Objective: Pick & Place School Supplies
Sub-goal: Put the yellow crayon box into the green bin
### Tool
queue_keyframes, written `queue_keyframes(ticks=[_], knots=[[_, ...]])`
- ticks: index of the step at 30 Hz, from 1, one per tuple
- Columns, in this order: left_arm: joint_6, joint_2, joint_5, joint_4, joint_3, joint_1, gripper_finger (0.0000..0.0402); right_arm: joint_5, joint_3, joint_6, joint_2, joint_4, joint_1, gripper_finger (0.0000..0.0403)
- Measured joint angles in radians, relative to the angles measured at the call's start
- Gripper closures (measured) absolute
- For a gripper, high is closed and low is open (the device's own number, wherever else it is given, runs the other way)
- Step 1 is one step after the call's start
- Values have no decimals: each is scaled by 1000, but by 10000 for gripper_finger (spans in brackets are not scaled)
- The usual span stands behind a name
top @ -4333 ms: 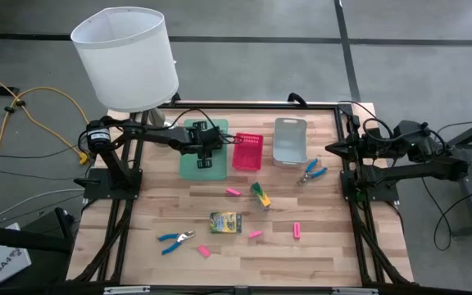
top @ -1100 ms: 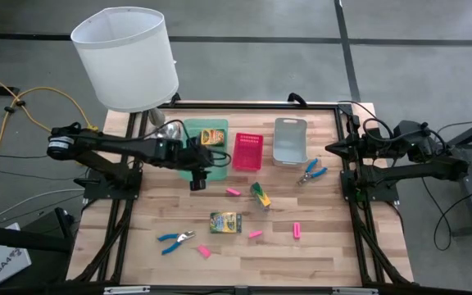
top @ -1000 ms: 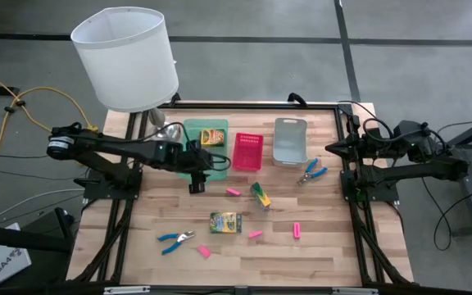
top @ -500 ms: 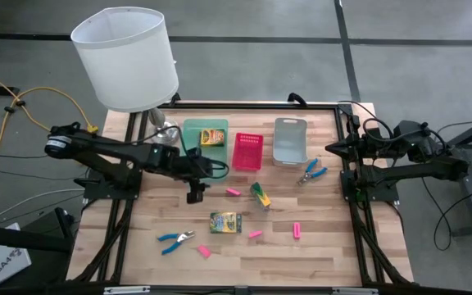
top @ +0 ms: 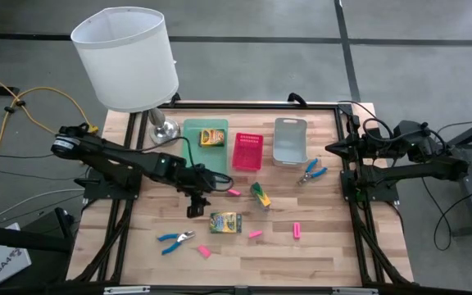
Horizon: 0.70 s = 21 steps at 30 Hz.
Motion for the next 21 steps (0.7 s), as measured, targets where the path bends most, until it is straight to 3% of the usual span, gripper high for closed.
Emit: queue_keyframes(ticks=[3,8,14,21], knots=[[-46,34,58,35,1,-3,197,0,0,0,0,0,0,401],[-57,69,64,34,33,-3,197,0,0,0,0,0,0,401],[-20,71,-19,50,48,-3,197,0,0,0,0,0,0,401],[65,71,-33,90,48,-5,197,0,0,0,0,0,0,401]])
